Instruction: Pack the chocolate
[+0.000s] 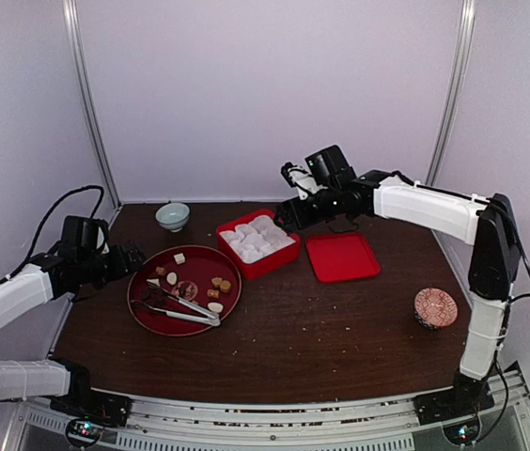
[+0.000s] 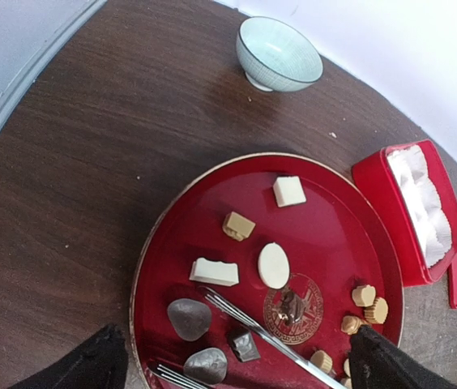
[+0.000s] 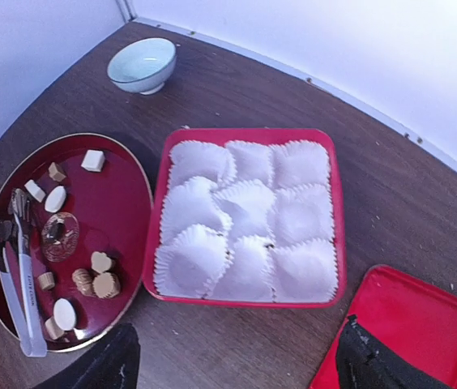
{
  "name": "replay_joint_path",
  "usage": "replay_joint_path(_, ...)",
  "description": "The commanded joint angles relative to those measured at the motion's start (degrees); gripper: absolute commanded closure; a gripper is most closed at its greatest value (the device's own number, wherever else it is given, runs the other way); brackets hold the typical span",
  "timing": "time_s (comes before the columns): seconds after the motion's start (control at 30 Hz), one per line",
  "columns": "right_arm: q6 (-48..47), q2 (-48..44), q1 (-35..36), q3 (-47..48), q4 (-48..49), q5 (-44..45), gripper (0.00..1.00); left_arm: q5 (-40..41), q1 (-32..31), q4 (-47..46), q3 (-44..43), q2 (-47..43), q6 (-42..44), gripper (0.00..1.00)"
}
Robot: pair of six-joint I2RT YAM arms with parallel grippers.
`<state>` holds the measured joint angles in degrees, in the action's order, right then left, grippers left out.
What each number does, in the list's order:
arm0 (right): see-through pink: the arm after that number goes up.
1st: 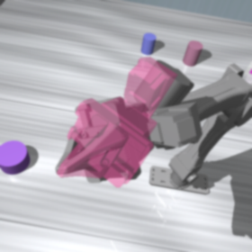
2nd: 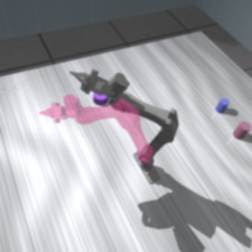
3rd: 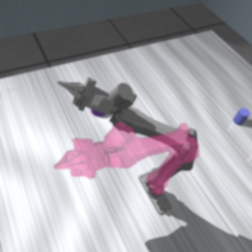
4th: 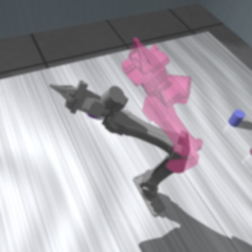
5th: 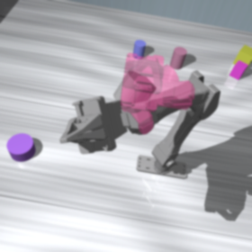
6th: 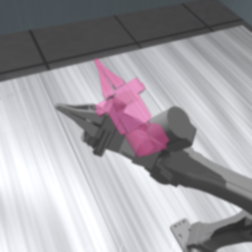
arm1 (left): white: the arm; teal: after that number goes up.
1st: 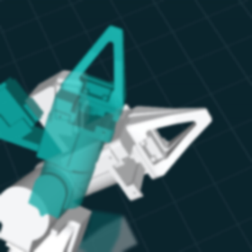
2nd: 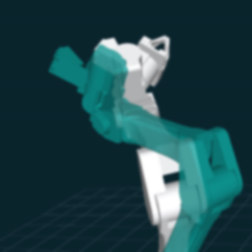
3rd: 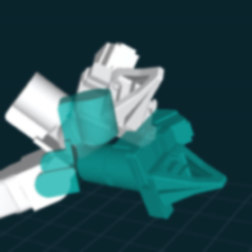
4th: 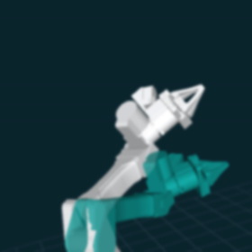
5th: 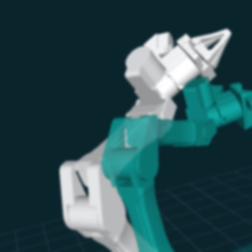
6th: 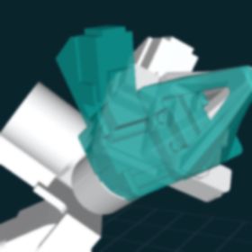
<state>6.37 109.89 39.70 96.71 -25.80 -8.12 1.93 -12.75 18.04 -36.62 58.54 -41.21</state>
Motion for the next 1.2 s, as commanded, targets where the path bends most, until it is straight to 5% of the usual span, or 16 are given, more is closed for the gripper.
replay_joint_path(0.0, -7.3, 6.4, 6.9, 12.5, -11.0, 2.9, 0.15, 0.5, -0.2, -1.6, 0.2, -0.8, -0.5, 0.02)
replay_joint_path(0.33, -6.4, 23.4, 14.4, 38.2, -21.0, -0.8, 0.16, -0.2, -0.2, -2.2, 0.6, -2.5, 0.5, 0.02)
replay_joint_path(1.17, -5.8, 35.9, 23.3, 44.7, -20.8, 2.2, 0.47, -1.0, -0.3, -2.8, 3.2, -4.1, 0.9, 0.02)
